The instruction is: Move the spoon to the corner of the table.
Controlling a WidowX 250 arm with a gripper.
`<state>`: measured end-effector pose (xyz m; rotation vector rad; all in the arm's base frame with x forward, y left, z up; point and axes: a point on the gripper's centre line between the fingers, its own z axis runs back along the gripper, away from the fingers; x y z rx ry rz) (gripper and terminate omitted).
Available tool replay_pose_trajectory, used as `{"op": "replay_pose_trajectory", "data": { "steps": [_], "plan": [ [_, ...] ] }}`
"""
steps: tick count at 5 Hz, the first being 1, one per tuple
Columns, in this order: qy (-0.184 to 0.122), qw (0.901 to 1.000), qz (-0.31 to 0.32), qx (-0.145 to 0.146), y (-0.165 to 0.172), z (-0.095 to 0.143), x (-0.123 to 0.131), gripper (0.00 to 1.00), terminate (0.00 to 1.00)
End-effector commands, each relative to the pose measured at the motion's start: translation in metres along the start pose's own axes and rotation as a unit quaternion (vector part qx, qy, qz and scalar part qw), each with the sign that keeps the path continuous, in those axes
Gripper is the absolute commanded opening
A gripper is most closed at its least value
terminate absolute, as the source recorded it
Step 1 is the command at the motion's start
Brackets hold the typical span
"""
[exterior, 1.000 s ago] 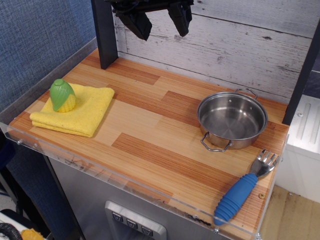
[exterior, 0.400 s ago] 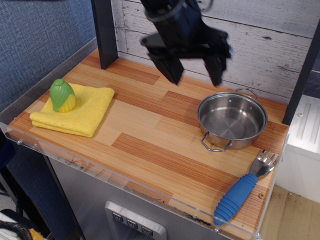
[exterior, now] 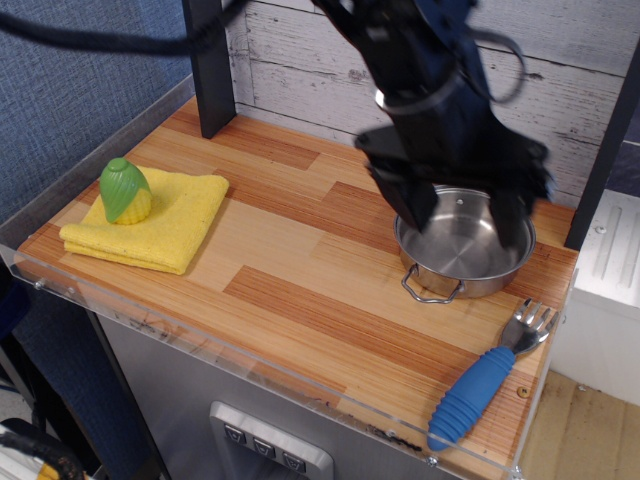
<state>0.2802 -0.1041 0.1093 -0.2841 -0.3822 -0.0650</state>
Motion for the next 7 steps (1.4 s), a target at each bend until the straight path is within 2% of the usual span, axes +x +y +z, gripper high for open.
{"op": "replay_pose_trajectory", "data": {
  "steps": [1,4,7],
  "plan": [
    [0.016,0.9998,-0.011,0.0,-0.012,-0.02,-0.024,1.0,0.0],
    [0.063,0.9973,-0.037,0.003,-0.018,-0.059,-0.06,1.0,0.0],
    [0.084,0.996,-0.028,0.014,-0.008,-0.078,-0.07,1.0,0.0]
  ]
}}
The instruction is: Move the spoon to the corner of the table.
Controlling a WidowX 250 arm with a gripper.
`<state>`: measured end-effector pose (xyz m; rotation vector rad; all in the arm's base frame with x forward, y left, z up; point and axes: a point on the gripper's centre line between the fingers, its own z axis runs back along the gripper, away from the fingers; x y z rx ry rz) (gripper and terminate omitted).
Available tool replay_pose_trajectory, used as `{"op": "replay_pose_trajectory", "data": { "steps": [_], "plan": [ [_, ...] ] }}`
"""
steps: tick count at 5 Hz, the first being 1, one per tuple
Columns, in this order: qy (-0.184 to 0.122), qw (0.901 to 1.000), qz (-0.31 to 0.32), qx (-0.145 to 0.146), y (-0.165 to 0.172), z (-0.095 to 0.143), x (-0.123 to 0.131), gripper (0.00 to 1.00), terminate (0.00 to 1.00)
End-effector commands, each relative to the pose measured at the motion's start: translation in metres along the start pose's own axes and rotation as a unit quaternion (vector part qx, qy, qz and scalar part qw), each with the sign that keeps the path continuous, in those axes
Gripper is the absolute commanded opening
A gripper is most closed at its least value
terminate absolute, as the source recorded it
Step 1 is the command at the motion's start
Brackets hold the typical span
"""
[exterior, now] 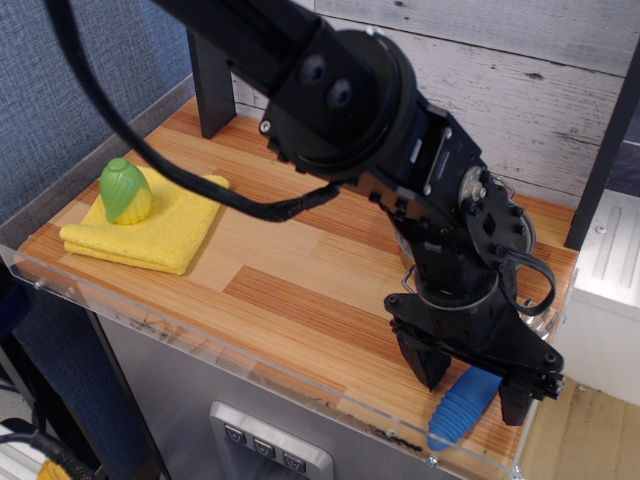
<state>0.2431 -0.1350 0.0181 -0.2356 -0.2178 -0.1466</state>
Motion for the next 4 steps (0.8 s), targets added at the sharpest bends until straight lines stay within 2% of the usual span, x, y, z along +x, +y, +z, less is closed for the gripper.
{"op": "replay_pose_trajectory", "data": {
  "steps": [1,4],
  "plan": [
    [-0.002,1.0,0.009,-0.001,0.005,-0.006,-0.001,0.0,0.0],
    [-0.018,0.9997,0.011,0.011,0.001,-0.002,0.012,0.0,0.0]
  ]
}}
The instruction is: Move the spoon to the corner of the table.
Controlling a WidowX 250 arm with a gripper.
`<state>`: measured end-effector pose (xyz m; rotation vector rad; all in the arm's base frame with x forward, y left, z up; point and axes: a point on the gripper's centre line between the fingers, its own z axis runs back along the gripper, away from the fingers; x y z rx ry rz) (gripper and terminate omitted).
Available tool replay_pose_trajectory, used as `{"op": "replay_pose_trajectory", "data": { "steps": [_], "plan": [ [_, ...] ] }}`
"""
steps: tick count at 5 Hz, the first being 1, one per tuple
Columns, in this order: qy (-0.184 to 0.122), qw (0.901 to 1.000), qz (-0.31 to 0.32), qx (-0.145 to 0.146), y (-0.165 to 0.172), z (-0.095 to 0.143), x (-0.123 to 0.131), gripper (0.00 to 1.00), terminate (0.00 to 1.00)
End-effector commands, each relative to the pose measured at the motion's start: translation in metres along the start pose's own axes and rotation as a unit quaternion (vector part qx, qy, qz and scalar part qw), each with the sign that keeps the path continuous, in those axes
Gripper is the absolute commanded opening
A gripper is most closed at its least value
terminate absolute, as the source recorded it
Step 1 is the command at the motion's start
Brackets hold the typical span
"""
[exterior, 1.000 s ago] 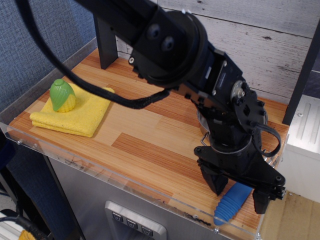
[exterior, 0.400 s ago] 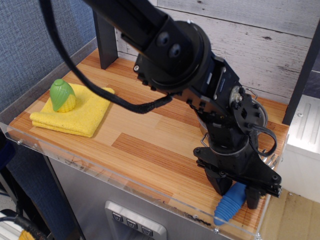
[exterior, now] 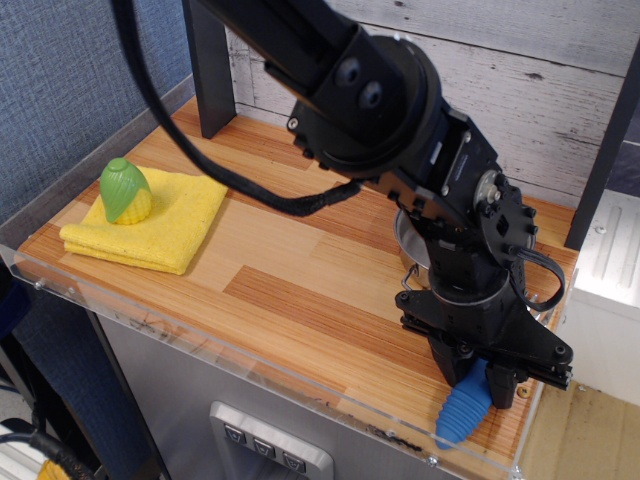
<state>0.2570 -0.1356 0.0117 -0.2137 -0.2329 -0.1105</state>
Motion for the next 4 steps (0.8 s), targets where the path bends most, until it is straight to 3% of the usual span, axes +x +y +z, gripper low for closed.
{"op": "replay_pose_trajectory", "data": {
  "steps": [1,4],
  "plan": [
    [-0.025,0.9996,0.003,-0.01,-0.007,0.02,0.009,0.0,0.0],
    [-0.083,0.996,-0.003,-0.031,-0.015,0.071,0.024,0.0,0.0]
  ]
}}
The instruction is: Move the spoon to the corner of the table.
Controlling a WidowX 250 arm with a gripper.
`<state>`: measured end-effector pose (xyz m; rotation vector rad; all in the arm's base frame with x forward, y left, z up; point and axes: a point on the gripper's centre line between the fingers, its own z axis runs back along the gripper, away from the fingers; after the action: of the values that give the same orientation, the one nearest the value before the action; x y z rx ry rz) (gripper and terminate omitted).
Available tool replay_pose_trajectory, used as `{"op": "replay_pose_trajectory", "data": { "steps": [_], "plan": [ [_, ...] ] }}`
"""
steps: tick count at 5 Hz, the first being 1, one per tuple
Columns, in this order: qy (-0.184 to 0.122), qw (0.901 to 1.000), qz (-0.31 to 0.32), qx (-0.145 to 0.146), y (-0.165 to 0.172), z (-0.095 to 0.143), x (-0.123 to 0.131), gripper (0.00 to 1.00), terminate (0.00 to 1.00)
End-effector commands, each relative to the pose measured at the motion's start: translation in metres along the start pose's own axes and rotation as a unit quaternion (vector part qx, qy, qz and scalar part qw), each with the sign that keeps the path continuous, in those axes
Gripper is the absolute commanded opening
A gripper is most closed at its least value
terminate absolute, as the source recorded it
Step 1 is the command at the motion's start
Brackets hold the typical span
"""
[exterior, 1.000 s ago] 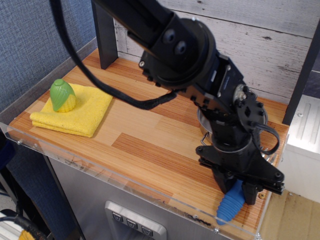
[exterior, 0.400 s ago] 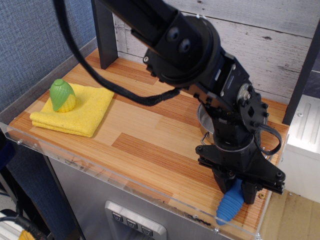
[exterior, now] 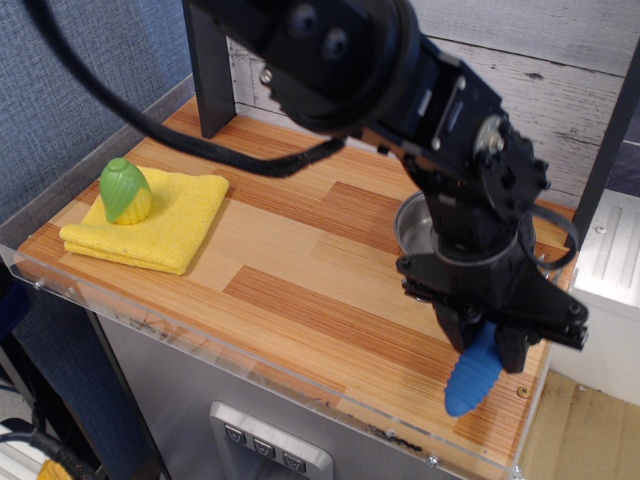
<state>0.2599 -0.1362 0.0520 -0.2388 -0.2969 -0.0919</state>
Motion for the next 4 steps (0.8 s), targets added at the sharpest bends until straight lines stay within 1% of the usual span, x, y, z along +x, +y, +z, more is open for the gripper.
{"op": "replay_pose_trajectory", "data": {
  "steps": [1,2,3,4],
  "plan": [
    [-0.07,0.9972,0.006,-0.027,-0.004,0.058,0.016,0.0,0.0],
    [-0.099,0.9947,0.025,-0.01,0.011,0.084,0.019,0.0,0.0],
    [-0.121,0.9905,0.065,0.01,0.04,0.104,0.025,0.0,0.0],
    [-0.134,0.9852,0.106,0.019,0.065,0.111,0.034,0.0,0.0]
  ]
}}
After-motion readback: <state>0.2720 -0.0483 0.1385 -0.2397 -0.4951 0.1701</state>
